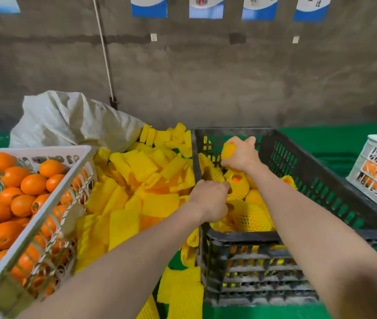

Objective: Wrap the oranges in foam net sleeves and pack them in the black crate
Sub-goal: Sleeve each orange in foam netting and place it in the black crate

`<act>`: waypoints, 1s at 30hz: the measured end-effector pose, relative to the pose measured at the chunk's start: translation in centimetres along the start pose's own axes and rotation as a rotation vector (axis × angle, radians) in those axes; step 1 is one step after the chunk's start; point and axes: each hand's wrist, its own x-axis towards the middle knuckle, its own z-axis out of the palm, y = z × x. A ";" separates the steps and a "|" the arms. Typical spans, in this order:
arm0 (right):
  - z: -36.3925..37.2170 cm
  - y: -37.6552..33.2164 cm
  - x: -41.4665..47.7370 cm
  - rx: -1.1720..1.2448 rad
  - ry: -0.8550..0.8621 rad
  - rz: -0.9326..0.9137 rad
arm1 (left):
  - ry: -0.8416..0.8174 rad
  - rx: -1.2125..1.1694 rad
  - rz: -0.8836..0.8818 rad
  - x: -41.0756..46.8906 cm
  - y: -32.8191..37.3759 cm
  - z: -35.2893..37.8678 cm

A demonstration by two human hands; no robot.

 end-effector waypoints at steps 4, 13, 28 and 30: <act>4.1 0.7 3.1 -0.005 -0.074 0.023 | 0.041 0.039 0.026 0.1 -0.4 0.2; 7.5 1.1 3.3 -0.276 -0.443 -0.175 | 0.012 -0.061 -0.047 0.3 -0.3 0.5; 1.6 -15.0 -10.0 0.371 0.111 -0.643 | 0.409 -0.600 -0.292 -7.3 -5.2 -0.6; 3.7 -16.7 -11.2 0.313 0.021 -0.654 | 0.432 -0.587 -0.418 -9.7 -8.6 -1.7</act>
